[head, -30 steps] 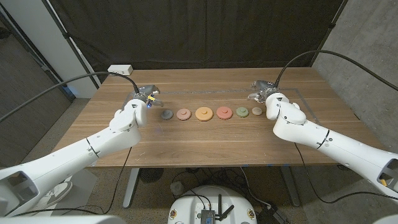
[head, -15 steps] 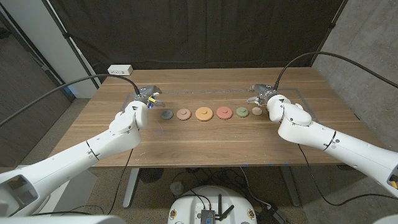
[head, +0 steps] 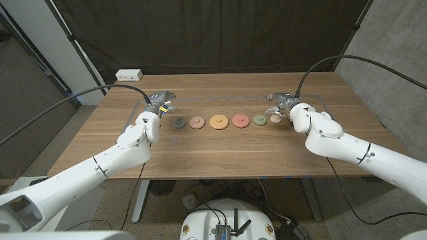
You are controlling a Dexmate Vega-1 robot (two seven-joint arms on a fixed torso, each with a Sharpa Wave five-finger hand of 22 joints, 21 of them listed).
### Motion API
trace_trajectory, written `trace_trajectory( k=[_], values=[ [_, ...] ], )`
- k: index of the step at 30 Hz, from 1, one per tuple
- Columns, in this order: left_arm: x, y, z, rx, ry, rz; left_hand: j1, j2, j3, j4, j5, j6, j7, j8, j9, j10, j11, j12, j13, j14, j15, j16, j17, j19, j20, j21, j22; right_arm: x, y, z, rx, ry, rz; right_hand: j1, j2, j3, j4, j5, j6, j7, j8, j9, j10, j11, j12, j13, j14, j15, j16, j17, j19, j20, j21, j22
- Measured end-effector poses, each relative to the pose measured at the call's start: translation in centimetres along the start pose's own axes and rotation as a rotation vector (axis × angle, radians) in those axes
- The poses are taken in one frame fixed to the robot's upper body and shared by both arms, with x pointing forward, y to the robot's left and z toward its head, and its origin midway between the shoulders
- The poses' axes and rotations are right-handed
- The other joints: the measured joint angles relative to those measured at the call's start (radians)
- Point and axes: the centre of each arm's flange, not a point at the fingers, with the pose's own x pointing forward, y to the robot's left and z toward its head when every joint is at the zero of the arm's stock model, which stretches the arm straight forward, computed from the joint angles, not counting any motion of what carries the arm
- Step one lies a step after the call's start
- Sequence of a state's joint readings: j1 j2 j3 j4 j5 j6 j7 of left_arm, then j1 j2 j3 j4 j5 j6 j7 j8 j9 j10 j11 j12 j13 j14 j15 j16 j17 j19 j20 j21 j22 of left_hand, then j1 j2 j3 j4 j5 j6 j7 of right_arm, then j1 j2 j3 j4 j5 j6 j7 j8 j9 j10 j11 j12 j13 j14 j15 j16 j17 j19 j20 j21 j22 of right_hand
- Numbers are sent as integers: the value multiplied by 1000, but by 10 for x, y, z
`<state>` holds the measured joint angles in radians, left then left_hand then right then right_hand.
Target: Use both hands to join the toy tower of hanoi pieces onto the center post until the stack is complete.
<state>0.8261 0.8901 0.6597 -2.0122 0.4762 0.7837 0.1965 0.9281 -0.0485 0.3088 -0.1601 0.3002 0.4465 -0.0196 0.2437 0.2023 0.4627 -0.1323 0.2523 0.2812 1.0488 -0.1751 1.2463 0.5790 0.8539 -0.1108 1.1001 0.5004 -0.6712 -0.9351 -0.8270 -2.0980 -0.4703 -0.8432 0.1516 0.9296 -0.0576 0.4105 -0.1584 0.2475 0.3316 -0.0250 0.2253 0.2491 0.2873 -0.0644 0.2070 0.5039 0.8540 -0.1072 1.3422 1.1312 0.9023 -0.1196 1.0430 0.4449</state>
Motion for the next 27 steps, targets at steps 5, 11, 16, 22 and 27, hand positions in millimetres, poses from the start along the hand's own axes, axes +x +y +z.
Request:
trace_trajectory(
  k=[5,11,16,22,27],
  values=[
    [3,1,-5,1,-17,-8,0,0,0,0,0,0,0,0,0,-2,-2,-5,0,0,0,0,0,0,0,0,0,-2,3,5,5,2,-6,0,0,-4,-4,-4,-12,2,-4,0,-9,2,0,4,0,0,0,0,-11,-3,7,-5],
    [5,0,-9,4,-32,-28,0,0,-4,4,0,-3,3,-8,0,-15,3,-12,5,-3,3,4,-3,-6,6,6,-5,-3,7,10,7,10,-10,0,0,-11,-3,-4,-18,8,-8,0,-18,4,0,4,-9,-2,-4,-6,-13,-2,7,-9],
    [8,0,-11,8,-45,-41,0,0,-7,1,0,-7,-1,-8,0,-20,9,-12,5,-13,2,4,-6,-11,3,10,-5,-3,12,16,7,7,-6,0,0,-13,-1,-4,-32,7,-8,0,-30,9,-4,9,-16,5,-11,-15,-23,2,11,-14],
    [10,0,-12,9,-51,-45,0,0,-9,4,0,-7,-1,-8,0,-20,9,-12,5,-15,4,4,-9,-16,9,13,-9,-3,12,22,-1,0,-1,11,-11,-19,-3,-8,-45,13,-8,0,-38,13,-4,10,-24,5,-12,-22,-23,2,15,-19],
    [11,0,-13,7,-53,-44,0,0,-14,3,0,-7,-1,-12,0,-20,9,-12,5,-15,4,6,-9,-16,9,17,-9,-3,10,28,-10,-12,2,13,-13,-26,-2,-8,-63,23,-15,0,-48,12,-7,14,-25,7,-12,-25,-29,7,19,-23]
  ],
)
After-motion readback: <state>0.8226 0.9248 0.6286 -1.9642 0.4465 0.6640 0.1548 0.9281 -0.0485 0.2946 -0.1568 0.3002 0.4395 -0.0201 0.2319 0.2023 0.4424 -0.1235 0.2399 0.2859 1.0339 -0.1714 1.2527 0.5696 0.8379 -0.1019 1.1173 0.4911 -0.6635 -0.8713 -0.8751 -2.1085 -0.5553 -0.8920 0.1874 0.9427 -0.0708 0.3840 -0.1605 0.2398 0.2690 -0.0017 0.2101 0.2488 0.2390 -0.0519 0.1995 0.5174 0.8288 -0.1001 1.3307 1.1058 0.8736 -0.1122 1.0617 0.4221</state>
